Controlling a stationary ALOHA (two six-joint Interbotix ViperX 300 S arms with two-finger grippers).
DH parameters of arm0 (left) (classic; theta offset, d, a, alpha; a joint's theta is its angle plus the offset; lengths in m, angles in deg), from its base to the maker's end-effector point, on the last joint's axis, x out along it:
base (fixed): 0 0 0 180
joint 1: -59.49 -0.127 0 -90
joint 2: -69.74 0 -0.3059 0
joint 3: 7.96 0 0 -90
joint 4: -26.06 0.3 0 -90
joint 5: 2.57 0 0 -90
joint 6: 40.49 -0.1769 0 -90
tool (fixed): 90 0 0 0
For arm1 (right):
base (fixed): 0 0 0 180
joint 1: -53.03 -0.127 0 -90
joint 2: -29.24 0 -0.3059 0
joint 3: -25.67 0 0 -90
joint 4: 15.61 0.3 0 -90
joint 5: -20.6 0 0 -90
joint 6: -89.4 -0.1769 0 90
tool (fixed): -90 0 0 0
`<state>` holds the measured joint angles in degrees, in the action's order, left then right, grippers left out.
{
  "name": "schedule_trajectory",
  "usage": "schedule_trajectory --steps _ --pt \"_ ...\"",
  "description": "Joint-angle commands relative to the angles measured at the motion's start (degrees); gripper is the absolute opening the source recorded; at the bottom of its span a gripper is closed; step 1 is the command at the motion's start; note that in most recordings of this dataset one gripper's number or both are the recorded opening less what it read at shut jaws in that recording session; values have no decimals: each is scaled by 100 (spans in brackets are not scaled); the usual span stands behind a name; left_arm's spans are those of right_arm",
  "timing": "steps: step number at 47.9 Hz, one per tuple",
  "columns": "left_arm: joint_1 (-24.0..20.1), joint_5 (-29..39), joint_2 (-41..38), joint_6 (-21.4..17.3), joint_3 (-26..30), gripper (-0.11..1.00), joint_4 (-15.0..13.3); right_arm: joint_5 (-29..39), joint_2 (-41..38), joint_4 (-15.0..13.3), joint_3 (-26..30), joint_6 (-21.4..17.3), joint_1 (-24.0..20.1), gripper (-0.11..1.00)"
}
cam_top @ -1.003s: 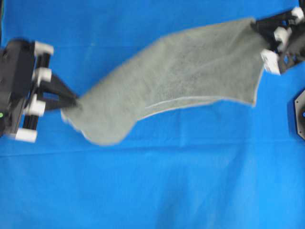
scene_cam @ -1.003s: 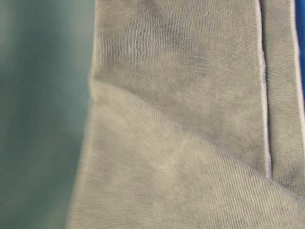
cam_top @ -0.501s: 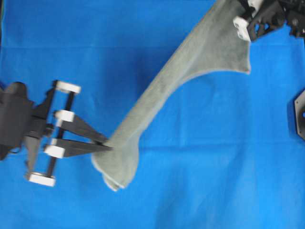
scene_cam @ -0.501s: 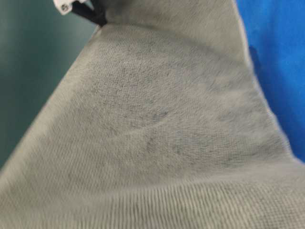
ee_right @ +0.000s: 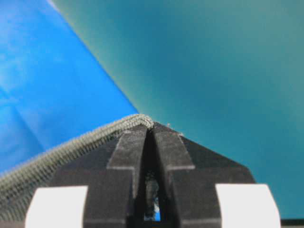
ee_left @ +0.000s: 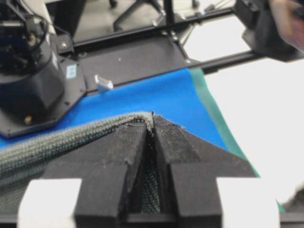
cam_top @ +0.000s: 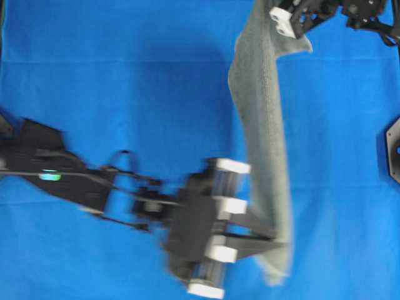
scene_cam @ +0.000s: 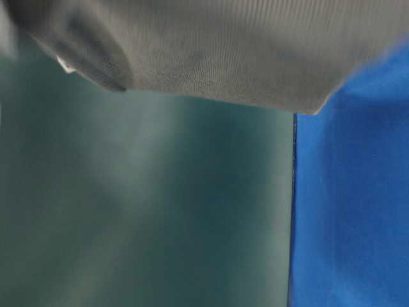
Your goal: Fold a large towel.
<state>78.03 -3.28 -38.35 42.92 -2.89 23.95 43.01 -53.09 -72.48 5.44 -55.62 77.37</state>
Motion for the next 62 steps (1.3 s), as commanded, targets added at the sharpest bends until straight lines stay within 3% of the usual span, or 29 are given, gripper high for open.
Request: schedule_trajectory --steps 1,6,14,23,30,36,42,50,62 --pt "308 -62 -413 -35 826 2 18 -53 -105 -105 308 9 246 4" --pt "308 -18 -949 -35 1529 2 18 -53 -193 -158 396 9 255 4" --pt "308 97 -1477 -35 2215 2 18 211 26 -185 193 9 404 4" --pt "308 105 -1907 -105 2751 2 44 782 870 -193 -422 0 659 4" --pt "308 114 -2188 -598 3111 2 44 1107 1775 -141 -896 -9 659 4" --pt "308 123 -2268 -624 3234 2 44 1239 2188 -79 -1134 -26 659 4" --pt "308 378 -2101 -290 2848 2 44 1125 2013 97 -1195 -18 659 4" --pt "352 272 -1608 167 1652 2 -53 527 984 193 -1046 -18 580 4" --pt "536 -9 -729 1705 -448 2 -53 -483 -1020 193 -123 -9 422 4"
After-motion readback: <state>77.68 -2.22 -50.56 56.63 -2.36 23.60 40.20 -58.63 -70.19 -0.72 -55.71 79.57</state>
